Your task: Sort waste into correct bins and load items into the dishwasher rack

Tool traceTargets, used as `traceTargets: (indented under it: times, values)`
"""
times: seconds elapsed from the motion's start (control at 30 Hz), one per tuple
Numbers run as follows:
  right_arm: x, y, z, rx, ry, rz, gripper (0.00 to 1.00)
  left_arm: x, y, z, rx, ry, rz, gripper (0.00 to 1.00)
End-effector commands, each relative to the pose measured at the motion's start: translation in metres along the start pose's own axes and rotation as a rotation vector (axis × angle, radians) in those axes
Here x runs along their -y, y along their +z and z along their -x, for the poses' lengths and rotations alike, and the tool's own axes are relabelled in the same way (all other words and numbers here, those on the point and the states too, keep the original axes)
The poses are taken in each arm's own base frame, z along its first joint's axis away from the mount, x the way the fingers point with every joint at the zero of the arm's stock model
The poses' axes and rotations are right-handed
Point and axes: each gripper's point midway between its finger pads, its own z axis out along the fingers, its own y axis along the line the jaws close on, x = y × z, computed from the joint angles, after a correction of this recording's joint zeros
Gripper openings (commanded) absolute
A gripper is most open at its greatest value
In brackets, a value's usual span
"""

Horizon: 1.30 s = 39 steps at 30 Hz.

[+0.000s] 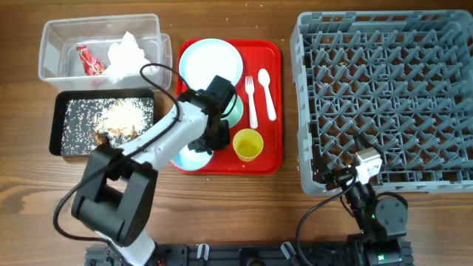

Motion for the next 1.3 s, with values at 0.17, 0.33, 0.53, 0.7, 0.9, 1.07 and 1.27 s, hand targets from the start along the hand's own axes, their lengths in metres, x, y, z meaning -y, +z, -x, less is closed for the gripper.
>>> traceTargets:
  times: [0.17, 0.33, 0.53, 0.7, 0.9, 1.07, 1.27]
  values:
    - [0.002, 0.000, 0.001, 0.007, -0.012, -0.008, 1.00, -0.001, 0.005, 0.004, 0.014, -0.007, 0.010, 0.81]
    - [0.002, 0.000, 0.001, 0.007, -0.012, -0.008, 1.00, 0.005, 0.005, 0.011, 0.042, -0.007, -0.016, 0.80]
    - [0.002, 0.000, 0.001, 0.007, -0.013, -0.009, 1.00, 0.012, -0.033, 0.019, 0.141, -0.003, -0.087, 0.79]
    - [0.002, 0.000, 0.001, 0.007, -0.013, -0.008, 1.00, 0.046, -0.103, 0.014, 0.279, 0.142, -0.322, 0.75]
    - [0.002, 0.000, 0.001, 0.008, -0.013, -0.008, 1.00, 0.078, -0.070, -0.023, 0.175, 0.363, -0.278, 0.72]
    - [0.000, 0.000, 0.004, 0.019, -0.013, 0.001, 1.00, 0.067, -0.035, -0.016, 0.142, 0.357, -0.154, 0.64]
    - [0.000, 0.000, 0.004, 0.017, -0.006, 0.001, 1.00, 0.073, -0.011, -0.012, 0.109, 0.311, -0.156, 0.16]
